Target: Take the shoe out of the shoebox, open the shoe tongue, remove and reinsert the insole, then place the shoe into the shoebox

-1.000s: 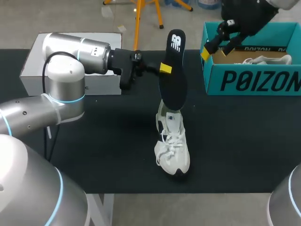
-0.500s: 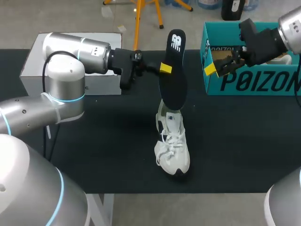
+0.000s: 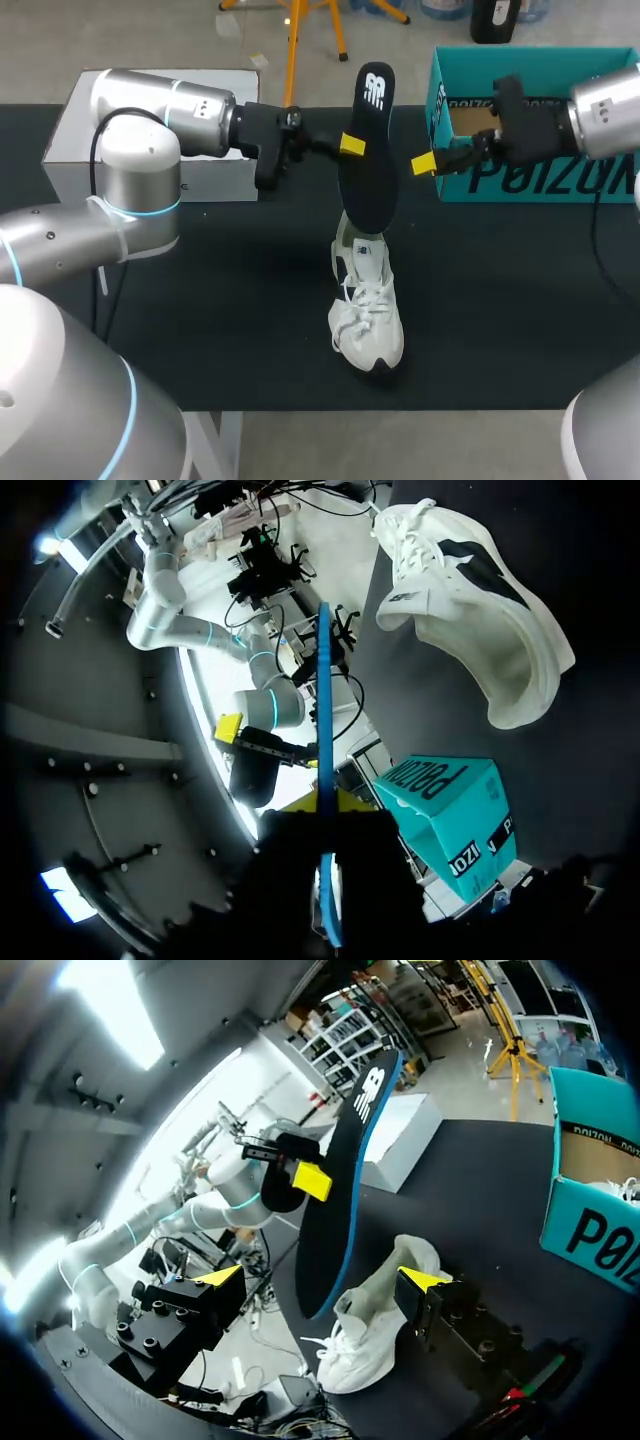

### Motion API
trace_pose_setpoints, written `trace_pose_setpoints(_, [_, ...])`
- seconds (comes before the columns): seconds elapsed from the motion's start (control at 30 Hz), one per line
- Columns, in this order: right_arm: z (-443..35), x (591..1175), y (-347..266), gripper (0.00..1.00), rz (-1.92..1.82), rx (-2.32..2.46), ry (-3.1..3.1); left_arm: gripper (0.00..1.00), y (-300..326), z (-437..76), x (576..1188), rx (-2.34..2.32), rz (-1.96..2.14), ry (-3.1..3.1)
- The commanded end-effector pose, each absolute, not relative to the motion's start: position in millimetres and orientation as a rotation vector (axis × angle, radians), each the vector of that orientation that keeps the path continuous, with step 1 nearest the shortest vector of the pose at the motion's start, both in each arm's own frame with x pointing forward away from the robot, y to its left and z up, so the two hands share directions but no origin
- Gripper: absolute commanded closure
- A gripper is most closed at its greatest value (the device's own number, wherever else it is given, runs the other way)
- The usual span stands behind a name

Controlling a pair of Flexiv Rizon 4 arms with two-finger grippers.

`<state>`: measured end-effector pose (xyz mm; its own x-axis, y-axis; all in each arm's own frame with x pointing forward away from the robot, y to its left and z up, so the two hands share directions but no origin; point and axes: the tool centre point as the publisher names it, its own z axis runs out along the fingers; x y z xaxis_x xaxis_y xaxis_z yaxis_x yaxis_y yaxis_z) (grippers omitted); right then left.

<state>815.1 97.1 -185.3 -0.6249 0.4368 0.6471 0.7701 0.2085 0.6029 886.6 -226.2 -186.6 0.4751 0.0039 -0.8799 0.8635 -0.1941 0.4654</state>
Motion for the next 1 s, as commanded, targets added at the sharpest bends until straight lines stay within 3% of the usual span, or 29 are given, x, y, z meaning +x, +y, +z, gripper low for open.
trace_pose_setpoints(0.03, [-196,835,120,0.0,-1.375,-1.09,-2.141,1.0,-227,-187,887,1.576,-0.936,0.773])
trace_pose_setpoints(0.9, [-199,860,143,0.0,-1.438,-1.042,-2.095,1.0,-227,-187,887,1.576,-0.936,0.773])
trace_pose_setpoints(0.93, [-198,860,141,0.07,-1.454,-1.049,-2.083,1.0,-227,-187,887,1.576,-0.936,0.773])
trace_pose_setpoints(0.97, [-198,860,141,0.37,-1.463,-1.045,-2.071,1.0,-227,-187,887,1.576,-0.936,0.773])
trace_pose_setpoints(1.0, [-198,860,140,0.57,-1.459,-1.046,-2.074,1.0,-227,-187,887,1.576,-0.936,0.773])
